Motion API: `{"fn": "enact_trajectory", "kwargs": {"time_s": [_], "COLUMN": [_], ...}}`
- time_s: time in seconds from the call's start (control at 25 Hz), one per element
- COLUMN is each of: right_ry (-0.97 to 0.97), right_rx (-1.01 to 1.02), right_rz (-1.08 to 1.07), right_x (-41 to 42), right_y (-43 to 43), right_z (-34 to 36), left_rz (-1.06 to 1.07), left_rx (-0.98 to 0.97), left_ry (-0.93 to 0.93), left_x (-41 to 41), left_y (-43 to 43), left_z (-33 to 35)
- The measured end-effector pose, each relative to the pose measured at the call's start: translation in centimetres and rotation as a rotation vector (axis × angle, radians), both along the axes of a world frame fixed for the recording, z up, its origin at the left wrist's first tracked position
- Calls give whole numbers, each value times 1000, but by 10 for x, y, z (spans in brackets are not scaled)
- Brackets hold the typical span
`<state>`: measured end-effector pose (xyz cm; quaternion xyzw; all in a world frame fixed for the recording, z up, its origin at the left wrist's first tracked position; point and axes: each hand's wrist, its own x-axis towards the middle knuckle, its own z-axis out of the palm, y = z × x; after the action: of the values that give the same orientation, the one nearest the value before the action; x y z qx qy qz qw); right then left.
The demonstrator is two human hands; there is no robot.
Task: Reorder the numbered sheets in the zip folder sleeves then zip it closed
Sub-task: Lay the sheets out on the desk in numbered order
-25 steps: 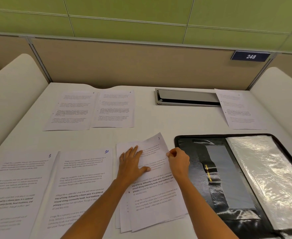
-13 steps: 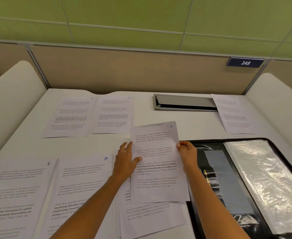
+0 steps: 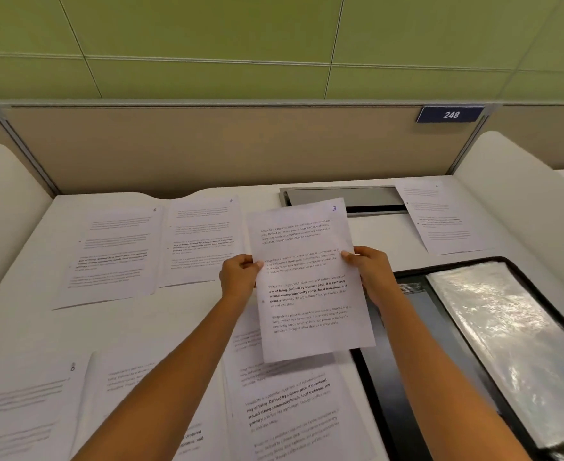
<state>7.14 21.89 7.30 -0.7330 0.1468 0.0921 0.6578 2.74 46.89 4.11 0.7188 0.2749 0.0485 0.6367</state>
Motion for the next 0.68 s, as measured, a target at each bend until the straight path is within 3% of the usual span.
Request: {"fn": "enact_trajectory", "kwargs": {"time_s": [0.36,0.68], "right_ry": [35,-25], "right_rx": [-79,-180], "right_rz": [-74,-80], "right_x": [74,154], "right_y": [17,56], "right_z": [-27,-43], "left_rz": [88,100], "left_rx": [-78,71], "left_ry": [45,127], "left_x": [69,116], "left_y": [8,24], "left_z": [-11,-35]}}
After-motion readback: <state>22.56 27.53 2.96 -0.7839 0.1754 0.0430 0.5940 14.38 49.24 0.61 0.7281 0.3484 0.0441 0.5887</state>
